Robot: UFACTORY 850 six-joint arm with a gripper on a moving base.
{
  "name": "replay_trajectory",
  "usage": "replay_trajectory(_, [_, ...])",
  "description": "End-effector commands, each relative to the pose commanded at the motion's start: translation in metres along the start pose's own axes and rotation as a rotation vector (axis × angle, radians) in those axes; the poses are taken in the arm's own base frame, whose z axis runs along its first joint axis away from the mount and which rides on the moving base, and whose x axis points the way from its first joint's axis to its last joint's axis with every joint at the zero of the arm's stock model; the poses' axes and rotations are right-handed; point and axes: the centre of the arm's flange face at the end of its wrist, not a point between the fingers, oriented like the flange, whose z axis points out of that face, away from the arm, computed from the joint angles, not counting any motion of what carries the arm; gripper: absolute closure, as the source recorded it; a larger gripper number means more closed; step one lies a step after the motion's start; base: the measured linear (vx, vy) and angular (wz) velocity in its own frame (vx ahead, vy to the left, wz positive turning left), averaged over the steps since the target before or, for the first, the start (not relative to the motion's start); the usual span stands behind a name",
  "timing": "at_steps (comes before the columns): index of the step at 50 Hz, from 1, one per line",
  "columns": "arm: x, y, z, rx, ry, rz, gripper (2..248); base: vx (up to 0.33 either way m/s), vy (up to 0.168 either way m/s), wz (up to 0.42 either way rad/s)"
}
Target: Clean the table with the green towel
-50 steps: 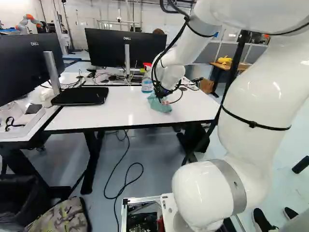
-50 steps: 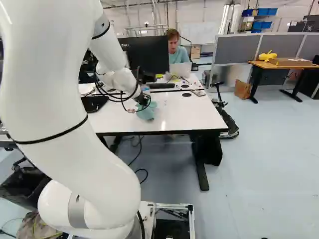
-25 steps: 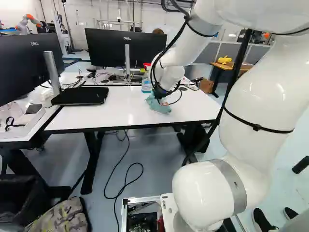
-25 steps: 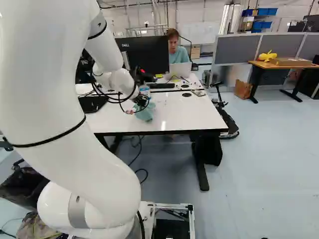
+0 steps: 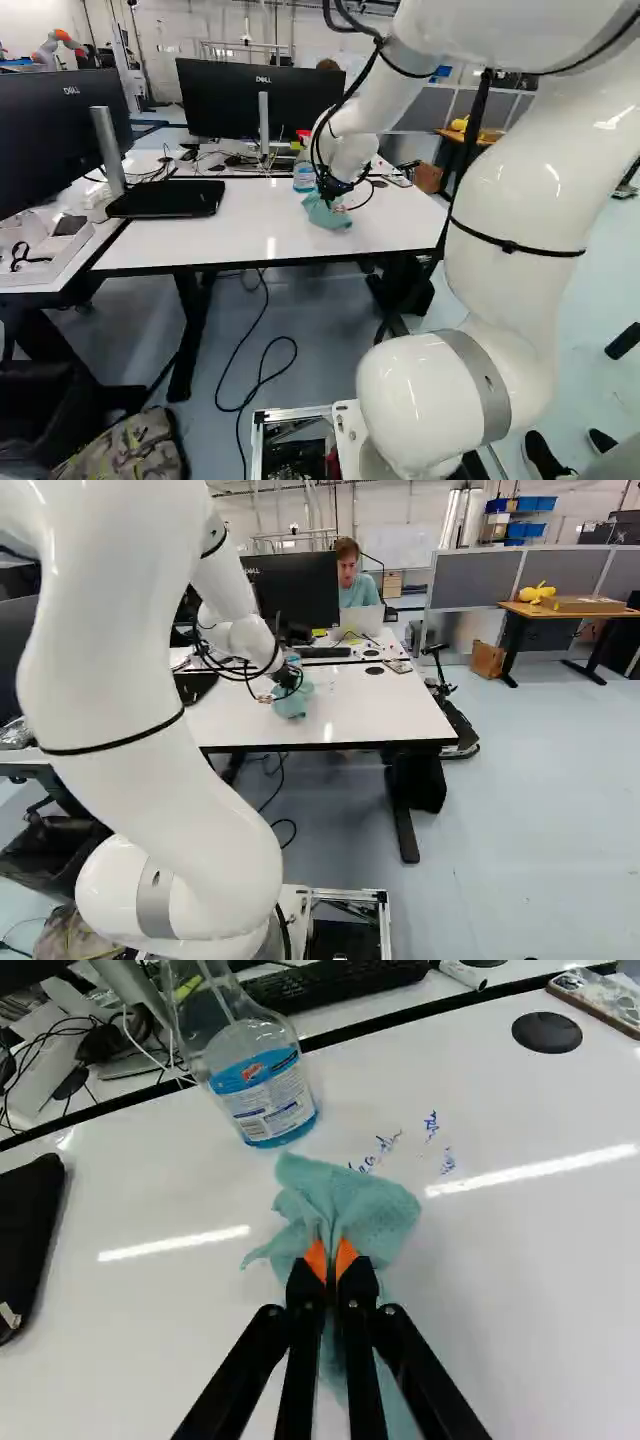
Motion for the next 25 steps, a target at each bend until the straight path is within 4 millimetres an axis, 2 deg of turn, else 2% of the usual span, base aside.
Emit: replay_trajectory(25, [0.035,0.0,0.035,-0.008,0.022,0.014,219,0.0,0.0,0.0])
